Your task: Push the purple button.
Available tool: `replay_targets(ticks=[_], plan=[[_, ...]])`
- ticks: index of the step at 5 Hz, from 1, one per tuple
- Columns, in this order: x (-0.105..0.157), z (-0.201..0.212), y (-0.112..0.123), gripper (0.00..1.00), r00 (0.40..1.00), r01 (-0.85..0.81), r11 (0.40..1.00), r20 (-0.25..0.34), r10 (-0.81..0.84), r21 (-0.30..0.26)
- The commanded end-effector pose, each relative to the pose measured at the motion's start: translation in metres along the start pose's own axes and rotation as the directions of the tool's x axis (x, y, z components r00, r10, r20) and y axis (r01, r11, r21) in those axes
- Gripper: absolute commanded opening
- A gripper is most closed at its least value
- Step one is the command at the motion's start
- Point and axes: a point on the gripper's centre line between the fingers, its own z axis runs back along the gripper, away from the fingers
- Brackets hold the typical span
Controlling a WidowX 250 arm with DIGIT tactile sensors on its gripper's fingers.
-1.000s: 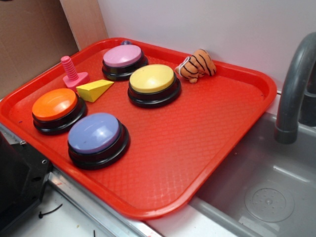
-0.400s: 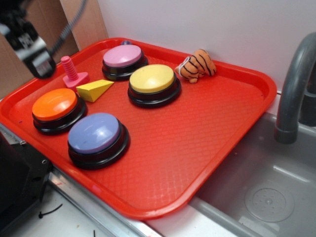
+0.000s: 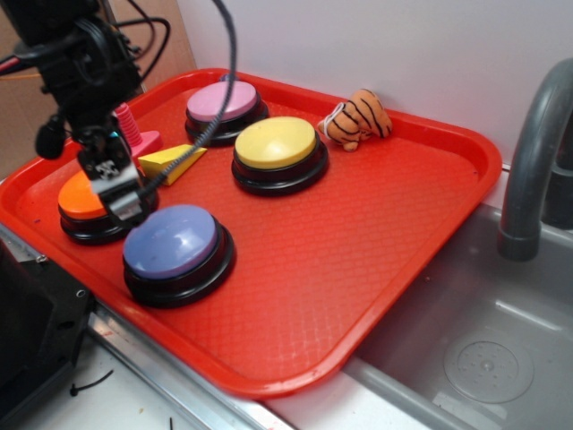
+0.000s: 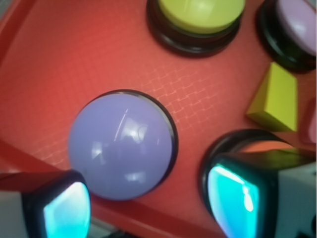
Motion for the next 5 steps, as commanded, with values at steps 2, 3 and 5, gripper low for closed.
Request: replay_targets(ticks=[2,3,5], plan=[[0.009,-0.04,-0.009,1.0,0.993,0.069,0.997,-0.098,-0.066,0.022],[0.01,-0.031,-0.007,1.0,0.993,0.059,0.998,-0.103,-0.056,0.022],[0.012,0.017,-0.005,1.0,0.996,-0.016,0.997,-0.087,0.022,0.075]])
